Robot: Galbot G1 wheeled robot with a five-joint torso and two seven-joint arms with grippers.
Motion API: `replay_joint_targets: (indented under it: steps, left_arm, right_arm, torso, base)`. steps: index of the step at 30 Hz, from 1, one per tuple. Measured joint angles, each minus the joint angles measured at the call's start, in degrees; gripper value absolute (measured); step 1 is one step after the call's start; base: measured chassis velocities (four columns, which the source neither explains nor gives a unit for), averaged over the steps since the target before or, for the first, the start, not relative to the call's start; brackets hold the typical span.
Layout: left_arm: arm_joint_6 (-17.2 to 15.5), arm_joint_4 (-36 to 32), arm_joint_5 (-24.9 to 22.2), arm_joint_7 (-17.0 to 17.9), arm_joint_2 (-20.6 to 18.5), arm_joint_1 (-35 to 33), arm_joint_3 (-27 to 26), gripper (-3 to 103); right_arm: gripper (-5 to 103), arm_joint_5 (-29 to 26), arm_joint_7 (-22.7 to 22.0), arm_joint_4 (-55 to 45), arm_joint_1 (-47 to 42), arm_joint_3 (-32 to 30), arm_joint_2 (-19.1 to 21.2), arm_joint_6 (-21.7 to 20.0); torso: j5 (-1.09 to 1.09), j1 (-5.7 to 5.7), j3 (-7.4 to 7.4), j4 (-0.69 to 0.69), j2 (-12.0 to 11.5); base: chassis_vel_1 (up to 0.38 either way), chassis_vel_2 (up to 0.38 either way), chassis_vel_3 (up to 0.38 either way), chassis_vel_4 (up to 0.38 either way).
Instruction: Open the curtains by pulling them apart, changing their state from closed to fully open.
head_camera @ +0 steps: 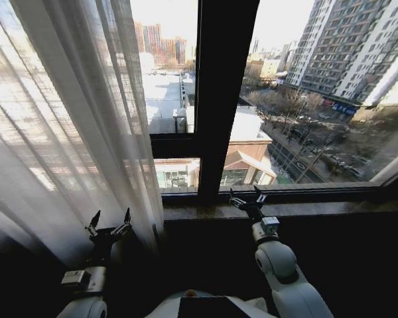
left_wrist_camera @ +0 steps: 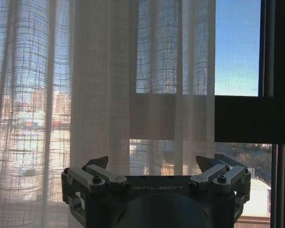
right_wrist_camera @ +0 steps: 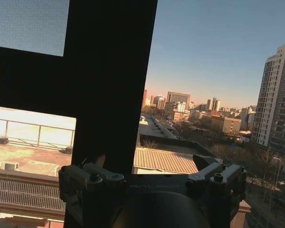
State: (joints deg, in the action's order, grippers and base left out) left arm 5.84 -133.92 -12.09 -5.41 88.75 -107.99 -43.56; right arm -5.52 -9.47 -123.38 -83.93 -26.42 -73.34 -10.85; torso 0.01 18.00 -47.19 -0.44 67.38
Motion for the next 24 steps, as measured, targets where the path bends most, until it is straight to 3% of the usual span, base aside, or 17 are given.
replay_joint_targets:
  steps: [16,20,24]
  left_arm:
    - [0.0,0.3,0.2,-1.1,-0.2,0.1,0.2,100]
    - [-1.6,0.9,0.9,-1.1,-0.6,2.0,0.9,100]
    - [-6.3,1.3,1.8,-1.2,-2.2,7.1,3.1,100]
  right_arm:
    - [100,0.5,-0.4,0.3,0.2,0.1,-0.3,0.0]
    - [100,0.5,-0.3,0.4,0.1,0.5,-0.3,0.0]
    - [100,0.5,-0.3,0.5,0.1,1.3,-0.2,0.1]
  torso:
    - [-0.02,-0.02,0.01,0.02,0.0]
    - [-0.02,-0.02,0.01,0.01,0.0]
    - [0.01,-0.02,0.00,0.00,0.0]
  base:
    - [0.054,0.056,-0.048,-0.059]
    - [0.048,0.060,-0.047,-0.080]
    - [0.000,0.000,0.000,0.000]
